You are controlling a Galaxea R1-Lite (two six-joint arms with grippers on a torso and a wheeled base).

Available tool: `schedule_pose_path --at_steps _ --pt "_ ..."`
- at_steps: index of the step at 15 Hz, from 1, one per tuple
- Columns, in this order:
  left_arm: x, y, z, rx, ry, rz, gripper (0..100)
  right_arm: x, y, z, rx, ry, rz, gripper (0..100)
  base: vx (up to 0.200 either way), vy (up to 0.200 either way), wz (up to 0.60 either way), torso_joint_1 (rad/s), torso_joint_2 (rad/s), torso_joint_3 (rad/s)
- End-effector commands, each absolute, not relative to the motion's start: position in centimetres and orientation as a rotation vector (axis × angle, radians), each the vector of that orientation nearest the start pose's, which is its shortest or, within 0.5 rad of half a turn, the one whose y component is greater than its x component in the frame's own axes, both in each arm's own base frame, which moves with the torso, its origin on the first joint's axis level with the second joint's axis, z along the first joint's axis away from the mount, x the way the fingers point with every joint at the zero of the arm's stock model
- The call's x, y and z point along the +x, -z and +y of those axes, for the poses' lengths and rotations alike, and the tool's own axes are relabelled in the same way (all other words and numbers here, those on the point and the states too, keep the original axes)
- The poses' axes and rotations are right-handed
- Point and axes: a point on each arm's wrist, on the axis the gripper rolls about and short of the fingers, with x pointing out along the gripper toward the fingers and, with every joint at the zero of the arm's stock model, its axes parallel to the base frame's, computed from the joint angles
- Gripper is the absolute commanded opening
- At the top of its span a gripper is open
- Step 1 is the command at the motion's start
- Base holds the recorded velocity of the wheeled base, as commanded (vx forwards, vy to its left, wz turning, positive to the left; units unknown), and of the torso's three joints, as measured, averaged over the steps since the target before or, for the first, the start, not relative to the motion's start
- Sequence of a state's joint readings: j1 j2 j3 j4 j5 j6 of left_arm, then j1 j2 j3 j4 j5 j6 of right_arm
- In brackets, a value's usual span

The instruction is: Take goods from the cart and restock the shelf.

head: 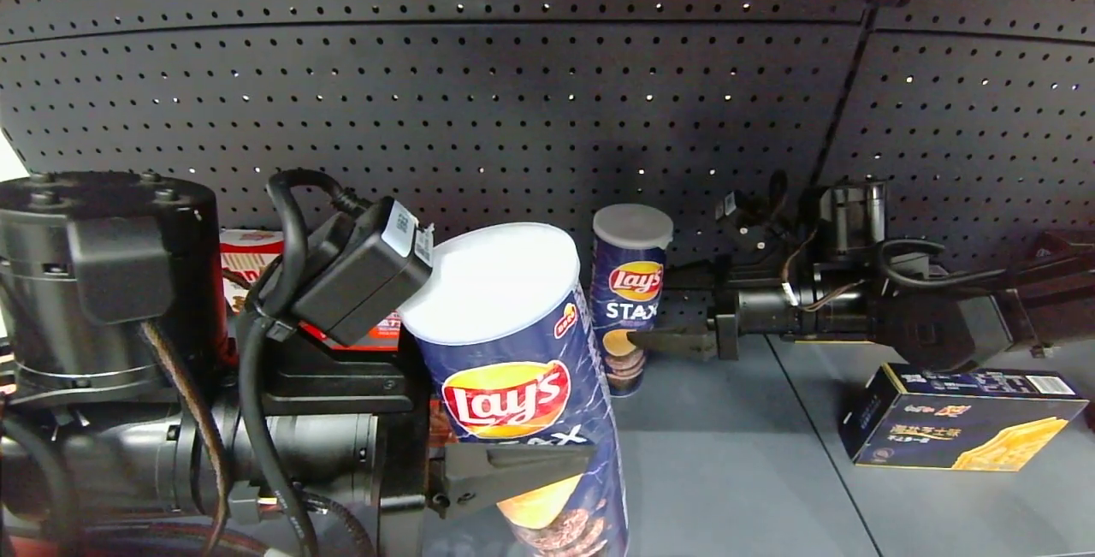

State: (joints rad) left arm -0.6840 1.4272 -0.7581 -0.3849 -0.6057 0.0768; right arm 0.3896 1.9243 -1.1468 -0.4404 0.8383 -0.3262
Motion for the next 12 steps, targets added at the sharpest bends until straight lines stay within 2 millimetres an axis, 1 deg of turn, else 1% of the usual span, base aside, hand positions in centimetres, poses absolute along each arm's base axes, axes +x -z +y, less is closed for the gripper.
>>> schedule_pose_path --at_steps 1,2,5,12 --pt "17.4 -22.0 -15.9 0.077 1.292 0.255 0 34.6 -17.2 16.1 -0.198 -1.264 0.165 100 0.000 0.000 0.00 0.000 0.00 0.000" --pt "17.4 -22.0 -15.9 0.077 1.292 0.255 0 35.0 -16.8 16.5 -0.198 -1.270 0.169 100 0.000 0.000 0.00 0.000 0.00 0.000" --pt "17.4 -21.9 -15.9 0.077 1.292 0.258 0 35.3 -16.1 16.9 -0.209 -1.280 0.175 100 0.000 0.000 0.00 0.000 0.00 0.000" --pt "17.4 -21.8 -15.8 0.076 1.292 0.262 0 34.8 -16.0 17.7 -0.213 -1.301 0.184 100 0.000 0.000 0.00 0.000 0.00 0.000"
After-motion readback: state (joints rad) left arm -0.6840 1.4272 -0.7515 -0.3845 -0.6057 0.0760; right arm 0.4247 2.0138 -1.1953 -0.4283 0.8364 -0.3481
